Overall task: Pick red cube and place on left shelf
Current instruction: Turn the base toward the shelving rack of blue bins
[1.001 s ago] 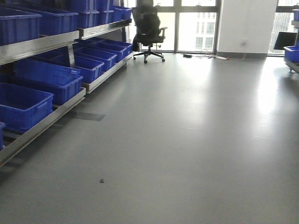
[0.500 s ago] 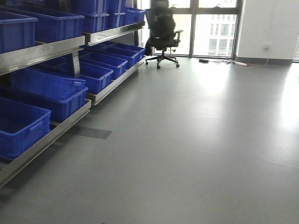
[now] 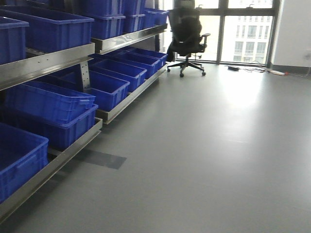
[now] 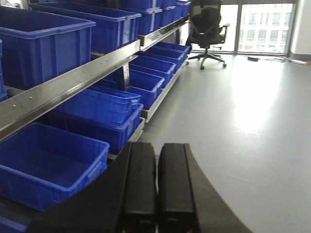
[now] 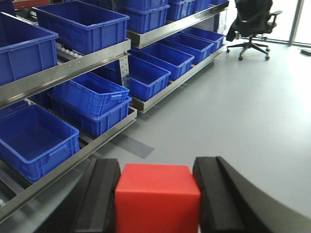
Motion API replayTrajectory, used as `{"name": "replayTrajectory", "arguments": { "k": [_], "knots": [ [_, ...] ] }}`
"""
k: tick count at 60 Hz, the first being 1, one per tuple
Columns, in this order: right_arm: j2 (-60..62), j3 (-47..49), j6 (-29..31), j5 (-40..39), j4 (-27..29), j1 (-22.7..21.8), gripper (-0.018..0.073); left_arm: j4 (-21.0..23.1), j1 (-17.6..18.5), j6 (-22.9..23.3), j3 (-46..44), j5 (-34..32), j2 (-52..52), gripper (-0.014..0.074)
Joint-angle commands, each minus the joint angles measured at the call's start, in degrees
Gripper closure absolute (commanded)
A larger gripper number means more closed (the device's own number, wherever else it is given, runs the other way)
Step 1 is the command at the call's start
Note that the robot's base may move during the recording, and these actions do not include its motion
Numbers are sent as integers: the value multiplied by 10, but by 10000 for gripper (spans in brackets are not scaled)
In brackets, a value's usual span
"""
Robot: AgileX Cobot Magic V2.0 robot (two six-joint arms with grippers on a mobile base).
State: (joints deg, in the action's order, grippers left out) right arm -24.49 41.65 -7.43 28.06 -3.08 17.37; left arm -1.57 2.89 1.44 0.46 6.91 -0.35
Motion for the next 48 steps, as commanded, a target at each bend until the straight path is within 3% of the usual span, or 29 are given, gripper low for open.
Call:
{"name": "replayTrajectory", "arguments": {
  "k": [1,48],
  "knots": [
    [-7,16,1,-51,-4,-4,503,2,0,0,14,-49,-9,495],
    [-7,16,1,-51,-4,-4,503,2,0,0,14,-49,-9,495]
  ]
}}
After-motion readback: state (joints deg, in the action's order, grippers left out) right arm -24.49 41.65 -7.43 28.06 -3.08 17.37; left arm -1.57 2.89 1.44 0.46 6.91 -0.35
